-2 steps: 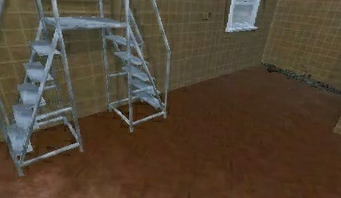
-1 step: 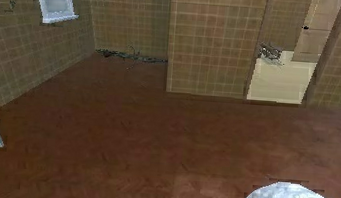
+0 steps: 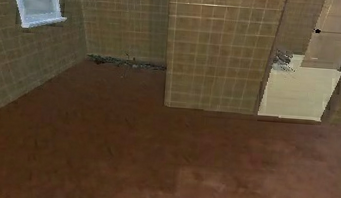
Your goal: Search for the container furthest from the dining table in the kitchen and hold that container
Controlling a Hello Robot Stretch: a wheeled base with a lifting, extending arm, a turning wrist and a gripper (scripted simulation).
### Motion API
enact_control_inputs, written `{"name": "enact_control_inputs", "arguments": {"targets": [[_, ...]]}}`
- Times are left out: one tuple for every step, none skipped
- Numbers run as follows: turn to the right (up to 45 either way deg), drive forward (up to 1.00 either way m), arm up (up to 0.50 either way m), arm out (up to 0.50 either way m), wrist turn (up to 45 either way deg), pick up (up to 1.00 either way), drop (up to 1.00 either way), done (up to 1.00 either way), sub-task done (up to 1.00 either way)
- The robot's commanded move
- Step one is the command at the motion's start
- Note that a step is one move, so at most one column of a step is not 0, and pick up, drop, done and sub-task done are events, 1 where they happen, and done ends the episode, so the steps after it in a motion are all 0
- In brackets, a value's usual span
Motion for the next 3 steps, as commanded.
{"name": "enact_control_inputs", "arguments": {"targets": [[3.0,0.0,0.0,0.0,0.0,0.0,0.0,0.0,0.0],[0.0,0.65,0.0,0.0,0.0,0.0,0.0,0.0,0.0],[42.0,0.0,0.0,0.0,0.0,0.0,0.0,0.0,0.0]]}}
